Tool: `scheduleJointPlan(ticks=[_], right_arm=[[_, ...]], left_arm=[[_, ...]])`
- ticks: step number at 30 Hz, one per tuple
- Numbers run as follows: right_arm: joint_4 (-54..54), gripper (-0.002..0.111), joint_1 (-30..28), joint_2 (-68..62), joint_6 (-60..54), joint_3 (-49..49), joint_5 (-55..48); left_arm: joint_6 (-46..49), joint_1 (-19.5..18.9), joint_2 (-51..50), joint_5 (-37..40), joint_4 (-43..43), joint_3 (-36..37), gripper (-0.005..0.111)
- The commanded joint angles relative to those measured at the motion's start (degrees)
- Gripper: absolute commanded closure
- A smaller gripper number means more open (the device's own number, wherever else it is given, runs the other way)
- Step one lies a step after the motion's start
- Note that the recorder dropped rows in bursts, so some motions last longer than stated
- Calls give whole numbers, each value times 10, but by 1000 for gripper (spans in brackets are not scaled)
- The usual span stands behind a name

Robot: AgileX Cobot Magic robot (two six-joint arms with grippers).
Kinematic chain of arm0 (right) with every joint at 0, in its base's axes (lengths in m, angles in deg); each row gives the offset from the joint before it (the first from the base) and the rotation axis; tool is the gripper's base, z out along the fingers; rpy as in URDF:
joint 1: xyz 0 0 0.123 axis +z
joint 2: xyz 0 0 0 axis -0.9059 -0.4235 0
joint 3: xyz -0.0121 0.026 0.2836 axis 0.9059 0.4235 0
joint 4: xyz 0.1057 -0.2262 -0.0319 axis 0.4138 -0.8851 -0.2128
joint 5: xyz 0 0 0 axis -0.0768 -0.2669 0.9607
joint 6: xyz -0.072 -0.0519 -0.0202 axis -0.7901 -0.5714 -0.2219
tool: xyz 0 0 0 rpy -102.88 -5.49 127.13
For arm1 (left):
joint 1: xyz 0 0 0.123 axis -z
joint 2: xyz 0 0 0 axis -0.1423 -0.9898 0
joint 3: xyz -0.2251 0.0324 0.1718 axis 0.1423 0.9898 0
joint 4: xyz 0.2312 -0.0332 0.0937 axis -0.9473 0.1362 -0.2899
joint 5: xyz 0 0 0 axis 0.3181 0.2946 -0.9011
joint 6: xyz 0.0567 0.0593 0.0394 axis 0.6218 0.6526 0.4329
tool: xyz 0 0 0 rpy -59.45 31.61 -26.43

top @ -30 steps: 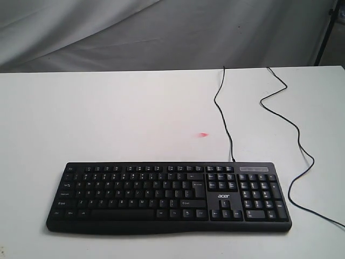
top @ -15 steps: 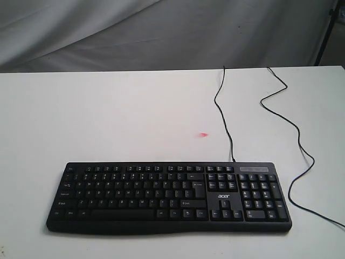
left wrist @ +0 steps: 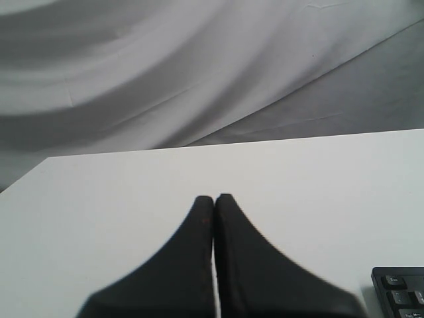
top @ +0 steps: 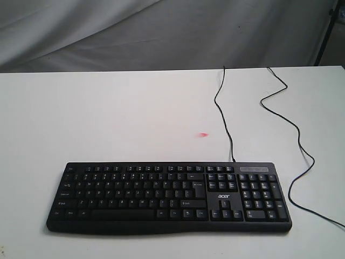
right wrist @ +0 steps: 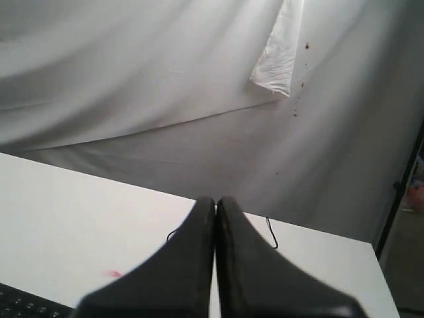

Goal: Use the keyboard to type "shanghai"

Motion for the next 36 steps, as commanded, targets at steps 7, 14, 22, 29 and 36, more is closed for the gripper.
scheduleJointPlan(ticks=[7,14,22,29,36], right_arm=[[5,108,-5,3,8,105,94],[30,108,-5,38,18,209,181],[62,108,-5,46,18,263,222],[57,108,-5,46,13,263,198],[57,108,-5,46,13,263,132]], left_arm=[[-2,2,-2,-2,0,3,106],[-2,2,-2,-2,0,3,106],[-2,2,-2,-2,0,3,106],[-2,2,-2,-2,0,3,106],[-2,2,-2,-2,0,3,106]])
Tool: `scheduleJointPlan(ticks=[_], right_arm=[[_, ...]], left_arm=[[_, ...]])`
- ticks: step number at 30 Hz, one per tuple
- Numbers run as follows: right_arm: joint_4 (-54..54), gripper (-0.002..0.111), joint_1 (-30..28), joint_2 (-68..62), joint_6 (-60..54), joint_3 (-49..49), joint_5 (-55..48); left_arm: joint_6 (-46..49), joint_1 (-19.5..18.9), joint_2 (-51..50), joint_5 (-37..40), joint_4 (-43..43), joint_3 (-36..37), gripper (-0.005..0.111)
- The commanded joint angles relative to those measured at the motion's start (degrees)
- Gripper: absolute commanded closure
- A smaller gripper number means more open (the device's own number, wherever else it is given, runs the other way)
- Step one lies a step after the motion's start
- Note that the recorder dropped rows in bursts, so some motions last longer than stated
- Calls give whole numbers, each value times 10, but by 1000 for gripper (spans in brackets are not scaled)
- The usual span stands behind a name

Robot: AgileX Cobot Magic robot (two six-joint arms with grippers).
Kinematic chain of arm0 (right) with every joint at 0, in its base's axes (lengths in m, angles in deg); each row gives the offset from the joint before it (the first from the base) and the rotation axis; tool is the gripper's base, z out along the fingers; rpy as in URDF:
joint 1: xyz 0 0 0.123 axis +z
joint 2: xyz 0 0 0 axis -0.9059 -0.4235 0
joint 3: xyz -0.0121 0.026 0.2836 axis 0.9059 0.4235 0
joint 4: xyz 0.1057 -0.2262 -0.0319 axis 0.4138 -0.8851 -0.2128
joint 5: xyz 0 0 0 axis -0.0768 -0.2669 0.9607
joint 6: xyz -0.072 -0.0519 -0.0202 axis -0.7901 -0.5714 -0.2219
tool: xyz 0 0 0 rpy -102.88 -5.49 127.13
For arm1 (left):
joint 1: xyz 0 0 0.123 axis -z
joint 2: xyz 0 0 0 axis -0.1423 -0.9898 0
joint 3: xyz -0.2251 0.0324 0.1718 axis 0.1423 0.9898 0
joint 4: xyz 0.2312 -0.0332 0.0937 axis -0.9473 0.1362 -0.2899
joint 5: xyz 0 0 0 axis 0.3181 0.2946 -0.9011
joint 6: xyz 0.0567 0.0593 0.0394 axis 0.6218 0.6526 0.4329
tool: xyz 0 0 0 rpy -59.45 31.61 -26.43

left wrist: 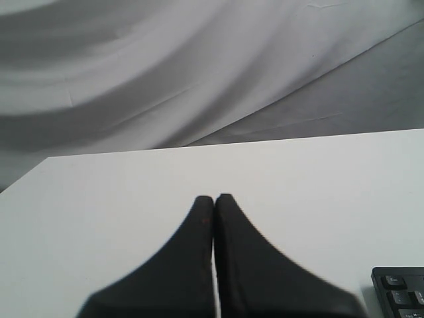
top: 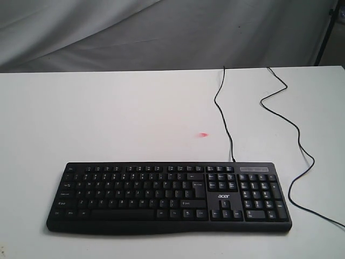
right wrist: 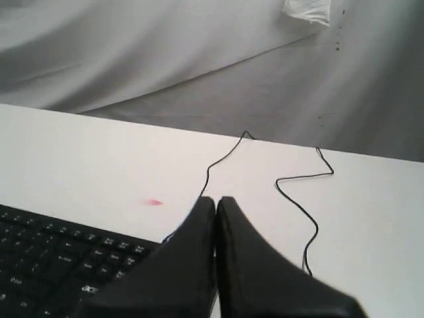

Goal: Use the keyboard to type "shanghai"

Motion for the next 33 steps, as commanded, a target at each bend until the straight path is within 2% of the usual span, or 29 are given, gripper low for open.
scheduleJointPlan(ticks=[1,4,14,33], right_arm=[[0,108,-5,4,0,2,-52],[0,108,-5,4,3,2,-86],[38,108,-5,4,5,2,-86],[38,108,-5,4,5,2,-86]], left_arm=[[-2,2,-2,-2,0,3,106],[-2,2,-2,-2,0,3,106],[-2,2,-2,-2,0,3,106],[-2,2,-2,-2,0,3,106]])
